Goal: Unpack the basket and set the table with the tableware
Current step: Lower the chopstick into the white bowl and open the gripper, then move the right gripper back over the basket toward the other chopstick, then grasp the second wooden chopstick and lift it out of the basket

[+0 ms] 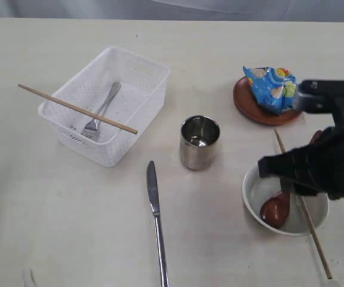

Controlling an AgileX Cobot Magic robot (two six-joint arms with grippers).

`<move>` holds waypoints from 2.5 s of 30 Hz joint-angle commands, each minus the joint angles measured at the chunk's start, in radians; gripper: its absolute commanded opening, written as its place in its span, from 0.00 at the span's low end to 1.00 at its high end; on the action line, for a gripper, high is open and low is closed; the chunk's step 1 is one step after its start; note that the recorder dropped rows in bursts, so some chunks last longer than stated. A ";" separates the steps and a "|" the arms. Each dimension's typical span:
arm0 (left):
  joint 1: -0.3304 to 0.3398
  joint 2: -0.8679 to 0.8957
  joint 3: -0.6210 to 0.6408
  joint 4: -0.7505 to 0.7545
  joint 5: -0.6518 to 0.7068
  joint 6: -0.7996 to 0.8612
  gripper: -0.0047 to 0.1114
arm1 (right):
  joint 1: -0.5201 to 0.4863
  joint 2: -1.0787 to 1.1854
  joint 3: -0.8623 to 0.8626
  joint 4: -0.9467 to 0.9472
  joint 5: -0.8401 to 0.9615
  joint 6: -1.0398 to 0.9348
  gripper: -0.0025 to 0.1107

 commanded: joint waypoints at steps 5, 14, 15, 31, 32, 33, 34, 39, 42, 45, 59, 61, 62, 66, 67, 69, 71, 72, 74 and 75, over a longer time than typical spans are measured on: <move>-0.007 -0.003 0.002 0.004 -0.005 0.001 0.04 | 0.005 -0.006 -0.237 0.143 0.032 -0.216 0.39; -0.007 -0.003 0.002 0.004 -0.005 0.001 0.04 | 0.149 0.287 -0.550 0.188 0.239 -0.419 0.42; -0.007 -0.003 0.002 0.004 -0.005 0.001 0.04 | 0.164 0.342 -0.602 0.188 0.244 -0.441 0.43; -0.007 -0.003 0.002 0.004 -0.005 0.001 0.04 | 0.271 0.967 -1.242 0.131 0.260 -0.677 0.43; -0.007 -0.003 0.002 0.004 -0.005 0.001 0.04 | 0.271 0.991 -1.268 0.131 0.258 -0.688 0.43; -0.007 -0.003 0.002 0.004 -0.005 0.001 0.04 | 0.271 1.014 -1.290 0.131 0.260 -0.707 0.43; -0.007 -0.003 0.002 0.004 -0.005 0.001 0.04 | 0.274 1.033 -1.309 0.131 0.264 -0.717 0.43; -0.007 -0.003 0.002 0.004 -0.005 0.001 0.04 | 0.274 1.085 -1.353 0.131 0.274 -0.744 0.43; -0.007 -0.003 0.002 0.004 -0.005 0.001 0.04 | 0.276 1.101 -1.353 0.157 0.273 -0.771 0.43; -0.007 -0.003 0.002 0.004 -0.005 0.001 0.04 | 0.283 1.122 -1.353 0.146 0.273 -0.787 0.43; -0.007 -0.003 0.002 0.004 -0.005 0.001 0.04 | 0.285 1.110 -1.361 0.073 0.294 -0.785 0.02; -0.007 -0.003 0.002 0.004 -0.005 0.001 0.04 | 0.283 1.085 -1.361 0.073 0.305 -0.774 0.02; -0.007 -0.003 0.002 0.004 -0.005 0.001 0.04 | 0.280 1.069 -1.361 0.073 0.311 -0.759 0.02; -0.007 -0.003 0.002 0.004 -0.005 0.001 0.04 | 0.248 0.996 -1.357 0.073 0.366 -0.685 0.02; -0.007 -0.003 0.002 0.004 -0.005 0.001 0.04 | 0.236 0.974 -1.348 0.073 0.366 -0.666 0.02; -0.007 -0.003 0.002 0.004 -0.005 0.001 0.04 | 0.210 0.920 -1.307 0.073 0.366 -0.639 0.02; -0.007 -0.003 0.002 0.004 -0.005 0.001 0.04 | 0.185 0.869 -1.243 0.078 0.365 -0.617 0.02; -0.007 -0.003 0.002 0.004 -0.005 0.001 0.04 | 0.164 0.825 -1.201 0.083 0.359 -0.607 0.02; -0.007 -0.003 0.002 0.004 -0.005 0.001 0.04 | 0.134 0.749 -1.099 0.100 0.328 -0.584 0.02; -0.007 -0.003 0.002 0.004 -0.005 0.001 0.04 | 0.118 0.702 -1.042 0.112 0.310 -0.566 0.02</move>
